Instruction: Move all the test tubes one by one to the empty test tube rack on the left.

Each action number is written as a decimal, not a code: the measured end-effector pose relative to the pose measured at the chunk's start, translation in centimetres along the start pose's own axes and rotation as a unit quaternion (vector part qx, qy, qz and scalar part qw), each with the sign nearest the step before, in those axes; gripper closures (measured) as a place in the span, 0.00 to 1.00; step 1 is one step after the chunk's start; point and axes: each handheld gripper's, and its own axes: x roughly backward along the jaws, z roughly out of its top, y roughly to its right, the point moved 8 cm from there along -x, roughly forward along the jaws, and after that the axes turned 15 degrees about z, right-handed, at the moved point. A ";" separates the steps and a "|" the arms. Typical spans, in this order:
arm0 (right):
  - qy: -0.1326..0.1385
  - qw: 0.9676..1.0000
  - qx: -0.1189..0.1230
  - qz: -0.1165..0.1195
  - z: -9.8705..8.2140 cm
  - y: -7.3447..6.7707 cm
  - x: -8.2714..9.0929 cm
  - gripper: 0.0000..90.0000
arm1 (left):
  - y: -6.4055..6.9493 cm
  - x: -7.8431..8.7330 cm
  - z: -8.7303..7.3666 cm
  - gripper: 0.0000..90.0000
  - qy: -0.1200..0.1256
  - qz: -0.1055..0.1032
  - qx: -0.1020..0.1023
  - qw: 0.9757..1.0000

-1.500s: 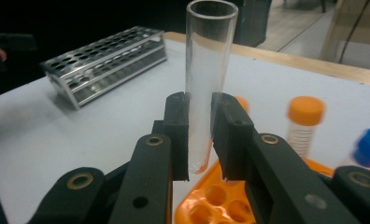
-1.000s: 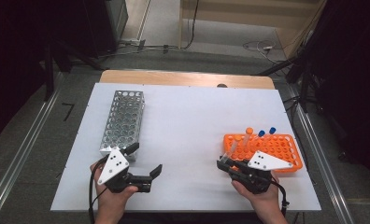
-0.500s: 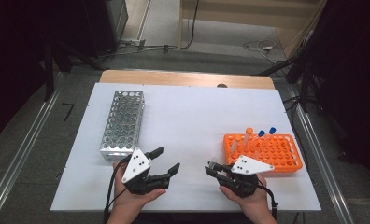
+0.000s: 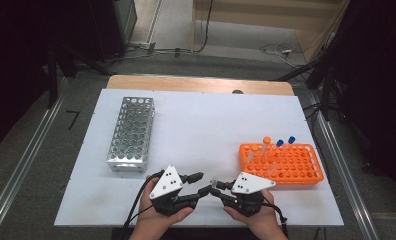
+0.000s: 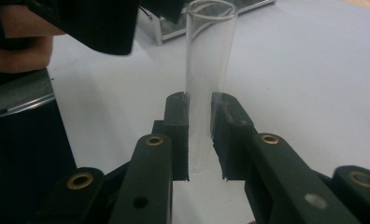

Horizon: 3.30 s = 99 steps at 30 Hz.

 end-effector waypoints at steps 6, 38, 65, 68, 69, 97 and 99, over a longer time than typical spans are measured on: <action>-0.002 1.000 0.011 0.019 0.1 -0.6 -0.3 0.82 | 0.9 -0.7 -0.2 0.68 -0.006 -0.011 -0.003 1.000; 0.051 0.998 -0.015 0.020 1.0 0.2 2.1 0.25 | -0.8 0.4 0.4 0.85 0.007 0.001 0.005 1.000; 0.125 0.988 -0.050 -0.073 0.0 4.7 11.7 0.00 | -7.4 2.9 3.3 0.85 0.031 0.079 0.023 0.996; 0.128 0.987 -0.054 -0.082 -0.3 5.1 12.3 0.00 | -8.3 3.1 3.8 0.85 0.033 0.085 0.026 0.995; 0.128 0.987 -0.054 -0.082 -0.3 5.1 12.3 0.00 | -8.6 3.1 4.0 0.85 0.034 0.088 0.027 0.995; 0.125 0.981 -0.082 -0.123 -3.9 8.4 15.3 0.00 | -19.7 1.7 7.5 0.85 0.054 0.182 0.059 0.980; 0.128 0.981 -0.083 -0.121 -3.9 8.4 15.3 0.00 | -20.5 1.5 7.8 0.85 0.055 0.186 0.063 0.979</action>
